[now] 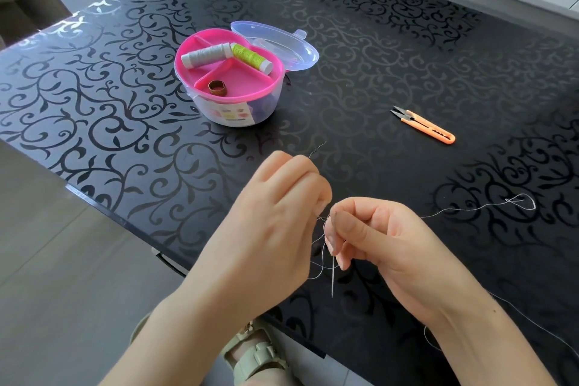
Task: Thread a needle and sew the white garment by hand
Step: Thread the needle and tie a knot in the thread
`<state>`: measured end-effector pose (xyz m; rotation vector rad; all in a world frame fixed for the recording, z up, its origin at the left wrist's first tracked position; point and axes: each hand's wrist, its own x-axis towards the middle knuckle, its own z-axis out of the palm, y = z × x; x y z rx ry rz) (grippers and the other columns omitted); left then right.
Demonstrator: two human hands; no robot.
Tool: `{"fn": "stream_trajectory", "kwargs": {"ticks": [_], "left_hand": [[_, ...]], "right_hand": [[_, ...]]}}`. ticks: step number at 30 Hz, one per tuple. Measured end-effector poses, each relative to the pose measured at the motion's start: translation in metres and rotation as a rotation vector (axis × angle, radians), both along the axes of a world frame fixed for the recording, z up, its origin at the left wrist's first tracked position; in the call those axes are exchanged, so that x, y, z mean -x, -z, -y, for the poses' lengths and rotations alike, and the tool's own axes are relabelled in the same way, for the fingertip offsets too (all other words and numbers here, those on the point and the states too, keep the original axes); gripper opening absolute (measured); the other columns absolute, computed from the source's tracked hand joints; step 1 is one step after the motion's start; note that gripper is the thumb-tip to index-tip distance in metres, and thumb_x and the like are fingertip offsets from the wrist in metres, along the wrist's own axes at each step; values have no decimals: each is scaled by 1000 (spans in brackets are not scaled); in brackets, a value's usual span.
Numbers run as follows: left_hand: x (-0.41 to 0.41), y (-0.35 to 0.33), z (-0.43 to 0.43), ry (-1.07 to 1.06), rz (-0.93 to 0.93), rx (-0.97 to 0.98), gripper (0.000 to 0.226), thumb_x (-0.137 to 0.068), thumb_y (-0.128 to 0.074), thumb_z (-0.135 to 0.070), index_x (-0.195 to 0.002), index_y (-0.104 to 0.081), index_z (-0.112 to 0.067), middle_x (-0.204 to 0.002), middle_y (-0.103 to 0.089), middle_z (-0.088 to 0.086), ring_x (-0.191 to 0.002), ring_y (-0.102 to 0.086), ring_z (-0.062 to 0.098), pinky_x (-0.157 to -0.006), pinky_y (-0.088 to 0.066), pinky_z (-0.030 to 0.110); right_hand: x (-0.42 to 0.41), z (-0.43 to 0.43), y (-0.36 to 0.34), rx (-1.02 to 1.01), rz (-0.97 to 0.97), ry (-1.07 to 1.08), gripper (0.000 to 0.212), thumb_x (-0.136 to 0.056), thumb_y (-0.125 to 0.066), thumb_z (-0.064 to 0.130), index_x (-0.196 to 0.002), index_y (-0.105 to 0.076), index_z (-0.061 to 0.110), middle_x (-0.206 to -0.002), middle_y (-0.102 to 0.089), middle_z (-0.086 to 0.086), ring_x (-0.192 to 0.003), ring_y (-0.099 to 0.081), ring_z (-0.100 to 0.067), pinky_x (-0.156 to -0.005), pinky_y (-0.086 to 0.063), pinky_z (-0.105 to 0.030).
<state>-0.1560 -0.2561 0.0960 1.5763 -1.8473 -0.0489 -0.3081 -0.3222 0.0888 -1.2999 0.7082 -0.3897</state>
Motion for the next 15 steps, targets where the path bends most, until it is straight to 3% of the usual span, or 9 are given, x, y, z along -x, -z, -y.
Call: {"fn": "stream_trajectory", "kwargs": {"ticks": [6,15], "left_hand": [[-2,1,-2,-74,-68,13,11,-83,-55,5,-76,-56,-3,-78,-53,3,-71,-47,20,-68,-39,27],[-2,0,-4,-9,-188,-63,16,-92,-50,-15,-90,-66,-11,-84,-57,-5,-77,-47,7,-76,-37,9]], "right_hand": [[0,1,-2,-117,62,-22,25,-81,-59,32,-76,-68,9,-76,-65,-8,-75,-63,-15,-66,-51,-24],[-1,1,-5,-195,91,-29,24,-82,-56,29,-74,-68,10,-71,-64,-7,-66,-64,-18,-64,-51,-26]]}}
